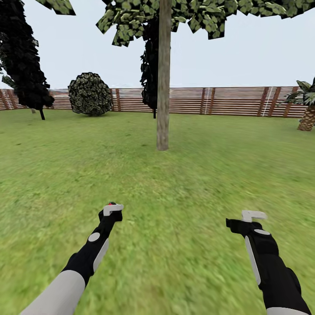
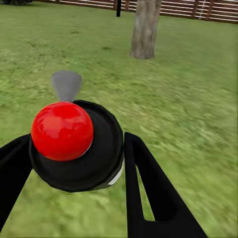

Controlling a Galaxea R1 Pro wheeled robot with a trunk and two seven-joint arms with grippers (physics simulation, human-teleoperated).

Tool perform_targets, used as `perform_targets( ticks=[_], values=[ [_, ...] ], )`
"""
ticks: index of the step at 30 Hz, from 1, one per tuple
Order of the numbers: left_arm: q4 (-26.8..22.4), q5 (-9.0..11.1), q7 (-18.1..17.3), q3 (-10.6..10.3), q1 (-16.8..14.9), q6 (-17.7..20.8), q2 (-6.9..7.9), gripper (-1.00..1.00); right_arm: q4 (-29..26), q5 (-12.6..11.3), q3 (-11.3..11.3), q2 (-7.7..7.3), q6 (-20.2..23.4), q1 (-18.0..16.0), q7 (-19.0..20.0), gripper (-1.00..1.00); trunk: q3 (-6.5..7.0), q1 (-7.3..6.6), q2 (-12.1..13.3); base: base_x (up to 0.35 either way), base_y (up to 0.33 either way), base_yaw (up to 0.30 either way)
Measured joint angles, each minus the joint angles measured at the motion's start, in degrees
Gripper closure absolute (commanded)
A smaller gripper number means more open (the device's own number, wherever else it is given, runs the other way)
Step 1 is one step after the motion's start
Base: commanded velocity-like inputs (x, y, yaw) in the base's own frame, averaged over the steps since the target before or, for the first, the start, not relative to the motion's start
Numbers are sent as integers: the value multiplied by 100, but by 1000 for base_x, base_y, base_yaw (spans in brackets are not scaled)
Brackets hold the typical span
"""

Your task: In the garden, pick up the pesticide atomizer on the floor and spray pesticide onto both trees until each tree trunk is fully covered.

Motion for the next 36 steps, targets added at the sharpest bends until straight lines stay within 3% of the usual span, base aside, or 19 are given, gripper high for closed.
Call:
perform_targets(
  ticks=[36],
  values=[
    [1, -9, 0, -3, -1, 0, 0, 100, -10, 11, -9, 9, 8, 0, -21, -100, 0, 0, 0, 336, 0, 0]
  ],
)
